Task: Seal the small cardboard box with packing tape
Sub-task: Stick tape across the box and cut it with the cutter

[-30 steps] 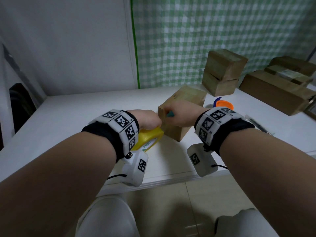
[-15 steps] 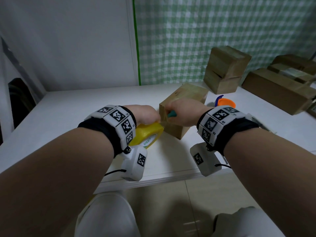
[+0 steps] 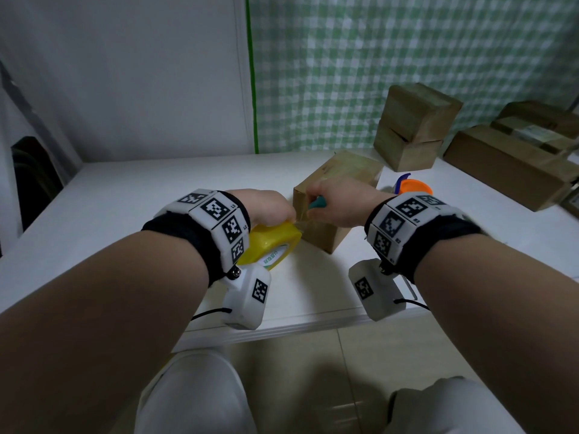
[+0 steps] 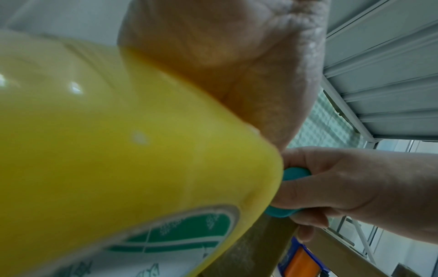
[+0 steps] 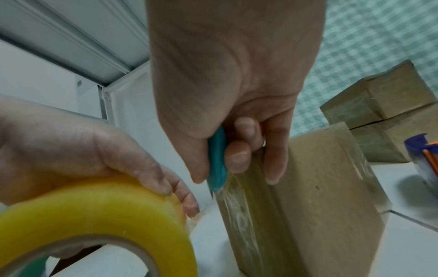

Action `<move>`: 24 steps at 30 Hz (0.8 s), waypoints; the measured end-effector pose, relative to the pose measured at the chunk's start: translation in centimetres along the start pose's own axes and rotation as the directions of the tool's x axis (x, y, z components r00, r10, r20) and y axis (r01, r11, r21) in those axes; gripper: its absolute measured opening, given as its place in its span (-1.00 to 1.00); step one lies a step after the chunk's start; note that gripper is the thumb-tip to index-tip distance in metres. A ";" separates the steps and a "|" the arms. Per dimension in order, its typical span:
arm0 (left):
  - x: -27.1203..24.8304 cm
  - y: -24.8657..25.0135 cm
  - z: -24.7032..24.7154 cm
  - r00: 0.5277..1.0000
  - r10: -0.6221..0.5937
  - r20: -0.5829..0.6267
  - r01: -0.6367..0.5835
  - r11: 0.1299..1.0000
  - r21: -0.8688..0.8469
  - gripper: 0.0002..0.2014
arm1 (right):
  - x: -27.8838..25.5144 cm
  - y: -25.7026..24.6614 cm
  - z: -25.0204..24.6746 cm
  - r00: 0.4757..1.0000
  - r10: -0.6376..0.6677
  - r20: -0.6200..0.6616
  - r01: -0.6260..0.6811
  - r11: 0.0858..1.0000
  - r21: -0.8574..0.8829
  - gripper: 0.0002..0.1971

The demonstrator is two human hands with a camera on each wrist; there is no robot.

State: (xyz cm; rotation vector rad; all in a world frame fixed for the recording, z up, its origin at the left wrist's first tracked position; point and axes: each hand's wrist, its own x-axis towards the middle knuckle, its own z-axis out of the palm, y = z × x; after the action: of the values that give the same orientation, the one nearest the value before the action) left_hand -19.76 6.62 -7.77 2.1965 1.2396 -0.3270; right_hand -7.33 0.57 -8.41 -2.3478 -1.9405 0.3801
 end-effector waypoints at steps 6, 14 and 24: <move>0.0 0.0 0.1 1.000 -0.019 -0.008 0.019 0.999 -0.044 -0.67 | -0.1 -0.6 0.2 1.000 -0.008 -0.018 0.006 0.992 -0.124 -0.80; -0.5 -0.1 0.2 0.999 -0.021 -0.031 0.018 0.994 -0.105 -0.67 | -0.1 -1.2 0.2 1.000 -0.025 0.007 0.026 0.961 -0.274 -0.77; -1.1 -1.0 -0.3 0.997 -0.046 -0.060 0.032 0.975 -0.218 -0.78 | -0.3 -0.7 0.1 0.998 -0.022 0.064 0.044 0.930 -0.365 -0.75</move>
State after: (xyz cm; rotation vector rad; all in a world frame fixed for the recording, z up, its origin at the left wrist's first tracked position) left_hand -21.20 6.42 -7.37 2.0117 1.2901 -0.1295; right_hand -8.04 0.44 -8.35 -2.5384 -2.2446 0.0876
